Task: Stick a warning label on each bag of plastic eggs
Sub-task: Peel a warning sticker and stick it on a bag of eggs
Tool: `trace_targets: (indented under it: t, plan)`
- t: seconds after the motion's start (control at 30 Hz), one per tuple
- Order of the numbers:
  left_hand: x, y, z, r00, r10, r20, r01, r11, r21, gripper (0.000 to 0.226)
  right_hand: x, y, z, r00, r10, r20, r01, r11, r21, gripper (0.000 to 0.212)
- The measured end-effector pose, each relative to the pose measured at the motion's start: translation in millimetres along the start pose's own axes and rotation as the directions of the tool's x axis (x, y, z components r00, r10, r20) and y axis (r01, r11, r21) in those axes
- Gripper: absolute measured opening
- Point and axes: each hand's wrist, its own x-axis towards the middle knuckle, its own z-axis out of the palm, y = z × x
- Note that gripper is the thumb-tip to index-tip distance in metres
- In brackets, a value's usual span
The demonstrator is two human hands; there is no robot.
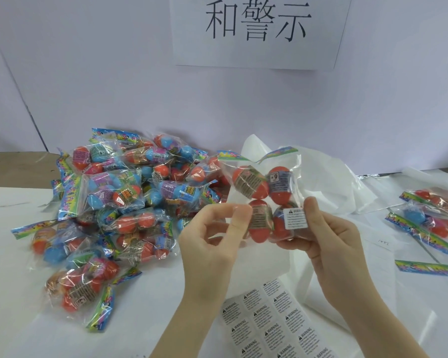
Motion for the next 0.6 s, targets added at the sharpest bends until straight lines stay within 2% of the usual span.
trace_targets:
  t: [0.1, 0.13, 0.23, 0.3, 0.4, 0.5, 0.6]
  plan:
    - [-4.1, 0.7, 1.8, 0.996, -0.008, 0.086, 0.005, 1.0, 0.029, 0.063, 1.6, -0.9, -1.7, 1.0, 0.003, -0.012, -0.002, 0.999, 0.034, 0.038]
    - [-5.5, 1.3, 2.6, 0.994, -0.001, 0.113, -0.002, 1.0, 0.027, 0.065, 1.9, -0.7, -2.1, 1.0, 0.009, -0.01, -0.009, 1.0, 0.028, 0.037]
    - [-6.2, 1.8, 4.0, 0.989, -0.011, 0.147, 0.008, 1.0, 0.018, 0.03, 2.2, 1.2, -3.2, 0.999, 0.034, 0.013, -0.034, 0.999, 0.0, 0.04]
    - [-5.1, 1.0, 4.1, 0.988, -0.03, 0.151, 0.033, 0.999, -0.014, 0.014, 1.8, 0.5, -4.2, 0.996, 0.038, 0.083, -0.035, 0.998, -0.043, 0.039]
    - [-3.5, 1.8, 2.5, 0.983, 0.001, 0.182, 0.008, 0.999, -0.051, 0.01, 1.2, -0.8, -5.7, 0.975, 0.125, 0.185, -0.1, 0.985, -0.14, 0.026]
    - [-1.9, 1.2, -0.3, 0.977, 0.048, 0.209, -0.047, 0.999, -0.009, 0.011, 1.2, -2.7, -8.7, 0.95, 0.208, 0.231, -0.173, 0.971, -0.166, 0.025]
    - [2.2, -1.3, -2.7, 0.991, 0.076, 0.108, -0.08, 0.996, 0.031, 0.031, 5.2, -6.1, -12.1, 0.968, 0.175, 0.179, -0.155, 0.981, -0.118, 0.016]
